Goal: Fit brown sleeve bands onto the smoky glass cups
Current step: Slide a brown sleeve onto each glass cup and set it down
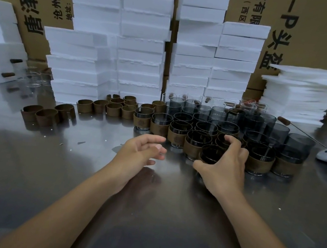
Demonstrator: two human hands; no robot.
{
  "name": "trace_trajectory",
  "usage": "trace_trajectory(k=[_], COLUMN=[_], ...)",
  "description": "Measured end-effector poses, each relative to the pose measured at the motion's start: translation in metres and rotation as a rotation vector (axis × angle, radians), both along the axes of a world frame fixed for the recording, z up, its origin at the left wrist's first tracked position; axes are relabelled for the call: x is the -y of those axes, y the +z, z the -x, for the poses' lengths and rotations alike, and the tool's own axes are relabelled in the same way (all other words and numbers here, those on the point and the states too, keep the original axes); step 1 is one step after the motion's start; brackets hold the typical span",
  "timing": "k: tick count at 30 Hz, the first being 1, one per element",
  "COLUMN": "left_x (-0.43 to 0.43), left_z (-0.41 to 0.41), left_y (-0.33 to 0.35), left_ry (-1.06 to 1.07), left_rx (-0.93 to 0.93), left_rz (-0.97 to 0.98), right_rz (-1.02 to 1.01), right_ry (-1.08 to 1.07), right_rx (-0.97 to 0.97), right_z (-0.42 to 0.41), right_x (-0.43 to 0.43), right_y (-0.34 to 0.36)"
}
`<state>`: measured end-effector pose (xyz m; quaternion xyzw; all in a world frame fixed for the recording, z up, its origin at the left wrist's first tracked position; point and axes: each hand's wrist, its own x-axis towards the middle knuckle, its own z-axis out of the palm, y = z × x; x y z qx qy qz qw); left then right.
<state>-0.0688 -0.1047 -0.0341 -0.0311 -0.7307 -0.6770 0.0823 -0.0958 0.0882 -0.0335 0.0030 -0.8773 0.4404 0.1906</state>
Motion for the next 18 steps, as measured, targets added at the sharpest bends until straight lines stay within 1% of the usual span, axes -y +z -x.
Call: trace_trajectory(k=[5, 9, 13, 15, 18], left_x=[-0.002, -0.003, -0.004, -0.003, -0.004], left_z=[-0.002, -0.002, 0.0, 0.001, 0.004], left_y=[0.001, 0.001, 0.002, 0.002, 0.001], left_ry=[0.001, 0.019, 0.053, 0.068, 0.091], left_rx=[-0.003, -0.007, -0.01, -0.009, -0.005], left_rz=[0.005, 0.0, -0.005, -0.009, -0.015], right_rz=[-0.09, -0.049, -0.006, -0.046, -0.211], right_ry=[-0.046, -0.002, -0.007, -0.022, -0.107], right_rx=[-0.079, -0.118, -0.149, -0.149, -0.144], right_z=[0.003, 0.006, 0.008, 0.01, 0.009], right_x=[-0.002, 0.001, 0.005, 0.007, 0.01], right_y=[-0.003, -0.007, -0.008, -0.009, -0.006])
